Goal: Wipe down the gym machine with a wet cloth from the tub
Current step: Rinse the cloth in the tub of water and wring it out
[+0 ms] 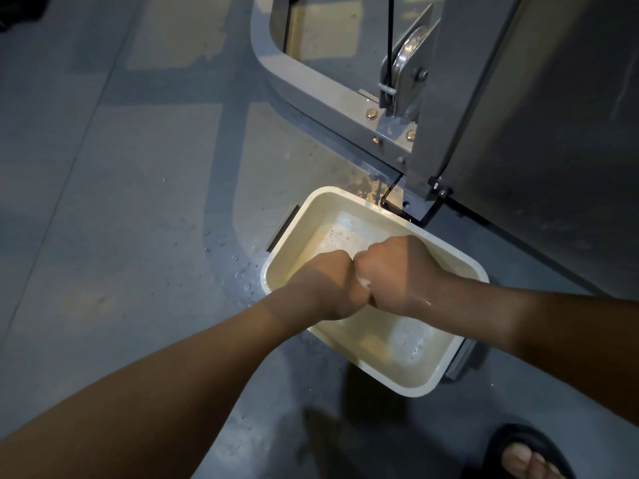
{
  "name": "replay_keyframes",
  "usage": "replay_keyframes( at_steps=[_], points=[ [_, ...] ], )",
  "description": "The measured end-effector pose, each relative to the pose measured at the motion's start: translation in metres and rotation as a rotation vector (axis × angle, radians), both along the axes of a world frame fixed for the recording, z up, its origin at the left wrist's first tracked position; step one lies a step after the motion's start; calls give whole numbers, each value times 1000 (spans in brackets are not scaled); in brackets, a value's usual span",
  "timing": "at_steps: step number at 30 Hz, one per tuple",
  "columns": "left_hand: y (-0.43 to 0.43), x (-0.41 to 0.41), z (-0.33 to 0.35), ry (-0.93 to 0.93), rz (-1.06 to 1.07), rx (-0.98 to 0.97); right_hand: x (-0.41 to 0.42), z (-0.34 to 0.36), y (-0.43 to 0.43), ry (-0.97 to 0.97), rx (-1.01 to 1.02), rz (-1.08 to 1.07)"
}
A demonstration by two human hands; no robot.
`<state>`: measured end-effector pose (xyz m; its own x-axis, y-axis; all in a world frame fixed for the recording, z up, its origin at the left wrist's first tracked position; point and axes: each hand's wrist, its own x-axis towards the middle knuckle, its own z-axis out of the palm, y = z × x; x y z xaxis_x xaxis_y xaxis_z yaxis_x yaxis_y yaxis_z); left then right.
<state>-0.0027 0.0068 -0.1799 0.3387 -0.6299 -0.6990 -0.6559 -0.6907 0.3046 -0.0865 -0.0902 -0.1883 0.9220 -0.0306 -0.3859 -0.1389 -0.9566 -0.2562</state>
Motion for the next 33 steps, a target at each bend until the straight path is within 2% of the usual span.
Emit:
replay_keyframes(
  at_steps=[3, 6, 7, 9, 11, 12, 14, 16, 18, 20, 23, 24, 27, 33],
  points=[
    [1, -1, -1, 101, 60, 5, -6, -6, -2, -43, -27, 19],
    [11, -1, -10, -44, -50, -133, -6, -17, -8, 34, 36, -83],
    [16, 1, -14, -133, -114, -211, -6, -19, -10, 130, 155, -163],
    [26, 7, -19, -237, -200, -414, -6, -21, -16, 340, 538, -400],
    [34, 14, -22, -257, -318, -572, -7, -16, -22, 588, 903, -643],
    [37, 15, -21, -263, -381, -609, -8, -14, -25, 727, 1039, -699],
    [37, 15, -24, -308, -466, -669, -10, -9, -28, 918, 1227, -693],
    [33, 15, -24, -392, -514, -729, -9, -4, -25, 949, 1276, -628],
    [27, 19, -23, -495, -552, -753, -6, -3, -18, 880, 1226, -610],
    [21, 22, -18, -512, -551, -648, -4, -5, -11, 673, 1012, -489],
    [11, 13, -10, -514, -480, -252, -1, -10, -3, 290, 322, -90],
    [9, 11, -11, -484, -436, -160, -1, -12, -3, 205, 216, -35],
    [4, 5, -14, -335, -253, -73, -2, -20, -7, 153, 30, -17],
    [7, 0, -22, -90, -15, -64, 0, -22, -9, 12, -29, 13]
  ],
)
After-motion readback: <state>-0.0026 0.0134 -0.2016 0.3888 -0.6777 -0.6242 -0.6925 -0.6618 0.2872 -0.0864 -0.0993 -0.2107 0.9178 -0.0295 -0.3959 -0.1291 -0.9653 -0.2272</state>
